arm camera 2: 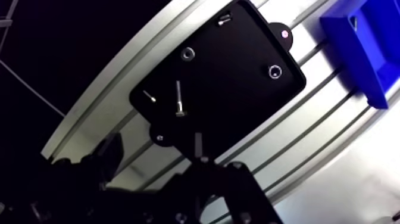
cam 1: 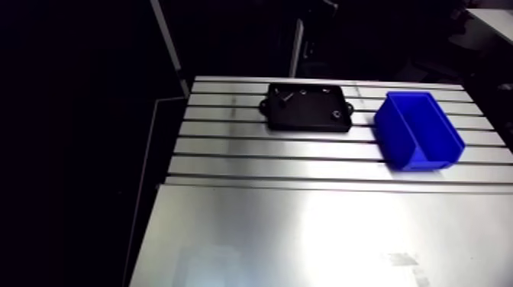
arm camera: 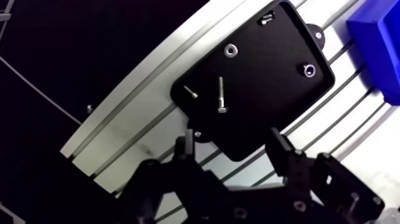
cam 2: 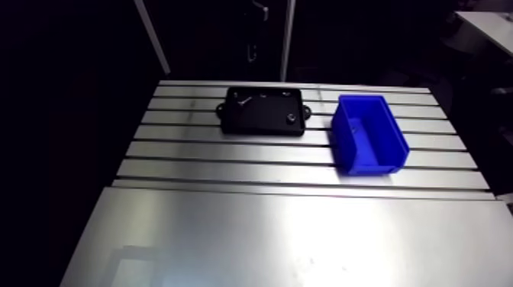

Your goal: Pick up the M10 bolt from the tray and put it into the blue bin.

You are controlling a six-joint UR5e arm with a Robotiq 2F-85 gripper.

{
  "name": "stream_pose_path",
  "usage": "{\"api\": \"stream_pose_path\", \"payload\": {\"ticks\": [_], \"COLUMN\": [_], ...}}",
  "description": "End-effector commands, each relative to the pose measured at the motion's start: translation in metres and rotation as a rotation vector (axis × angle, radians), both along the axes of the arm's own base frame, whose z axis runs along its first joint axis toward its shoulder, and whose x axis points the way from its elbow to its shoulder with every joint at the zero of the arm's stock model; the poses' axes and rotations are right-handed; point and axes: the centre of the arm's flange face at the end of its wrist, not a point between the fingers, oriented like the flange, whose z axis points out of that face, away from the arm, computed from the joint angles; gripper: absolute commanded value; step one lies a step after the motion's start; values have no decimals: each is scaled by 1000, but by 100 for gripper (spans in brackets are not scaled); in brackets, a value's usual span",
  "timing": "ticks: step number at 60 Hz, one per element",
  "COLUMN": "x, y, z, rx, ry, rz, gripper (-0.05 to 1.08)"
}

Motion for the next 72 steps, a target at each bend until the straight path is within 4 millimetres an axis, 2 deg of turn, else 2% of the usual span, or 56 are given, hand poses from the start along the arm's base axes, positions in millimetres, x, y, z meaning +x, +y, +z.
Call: {"api": "stream_pose_path", "payload": {"ticks": [1, 18, 27, 50, 72], "x": [2, -1, -1, -2, -2], "y": [0, 0, -1, -1, 0], "z": [-23, -41, -47, -80, -86], "rx": [-1, 1, 1, 1, 1], "ry": [-21, -15, -21, -25, -28], "rz": [-1, 0, 0, 0, 0], "gripper": [38, 48, 48, 49, 49]}}
